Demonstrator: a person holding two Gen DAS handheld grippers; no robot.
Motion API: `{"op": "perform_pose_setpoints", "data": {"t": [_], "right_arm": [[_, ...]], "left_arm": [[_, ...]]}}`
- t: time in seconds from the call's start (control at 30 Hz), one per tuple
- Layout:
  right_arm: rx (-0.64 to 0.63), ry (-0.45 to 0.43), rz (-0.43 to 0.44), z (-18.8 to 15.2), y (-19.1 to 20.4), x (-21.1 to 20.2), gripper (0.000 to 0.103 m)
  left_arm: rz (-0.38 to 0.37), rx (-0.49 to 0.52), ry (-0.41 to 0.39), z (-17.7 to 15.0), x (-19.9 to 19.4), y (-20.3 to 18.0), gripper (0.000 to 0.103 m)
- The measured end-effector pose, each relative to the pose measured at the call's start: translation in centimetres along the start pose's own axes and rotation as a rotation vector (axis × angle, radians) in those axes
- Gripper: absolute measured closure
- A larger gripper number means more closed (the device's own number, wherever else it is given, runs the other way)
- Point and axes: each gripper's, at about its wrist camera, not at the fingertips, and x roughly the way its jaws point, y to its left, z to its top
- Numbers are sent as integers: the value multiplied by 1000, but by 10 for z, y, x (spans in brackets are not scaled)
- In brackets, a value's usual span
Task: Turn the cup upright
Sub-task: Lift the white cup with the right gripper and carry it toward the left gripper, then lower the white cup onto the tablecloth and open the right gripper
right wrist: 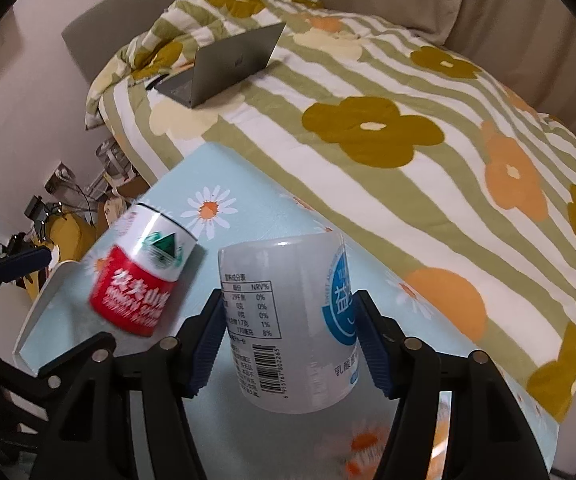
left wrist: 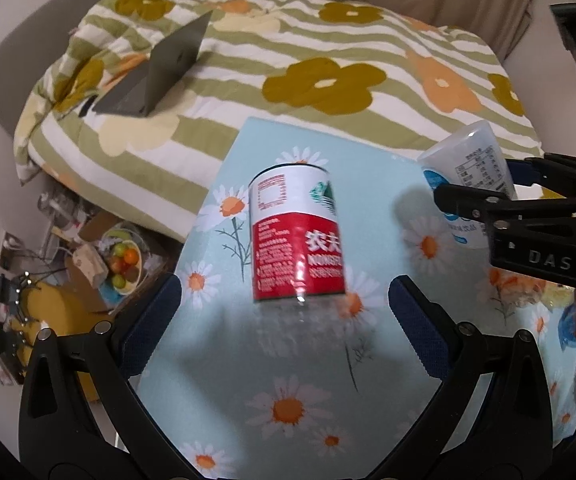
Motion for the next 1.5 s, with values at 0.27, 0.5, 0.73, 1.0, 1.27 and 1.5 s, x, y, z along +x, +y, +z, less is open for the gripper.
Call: {"op": "perform_pose_setpoints", "data": {"t": [0.27, 0.5, 0.73, 1.0, 1.27, 1.5], "right_arm": [[75, -72, -30, -49, -1, -72, 44], [160, -91, -77, -117, -2, -124, 44], [280, -78, -99, -190, -5, -142, 44], [504, -29, -25, -248, -9, -115, 44], [699, -11, -2, -269, -10, -83, 44], [765, 1, -33, -269, -9, -71, 44]], "left_arm": [[-1, 52, -70, -30, -49, -27, 0], [-17, 91, -110, -71, -86, -57, 0], [-12, 104, -127, -120, -103, -80, 0], [12, 124, -93, -148, -88, -87, 0], [8, 167, -29, -159, -60, -77, 0], [-18, 211, 9, -163, -45, -71, 0]]}}
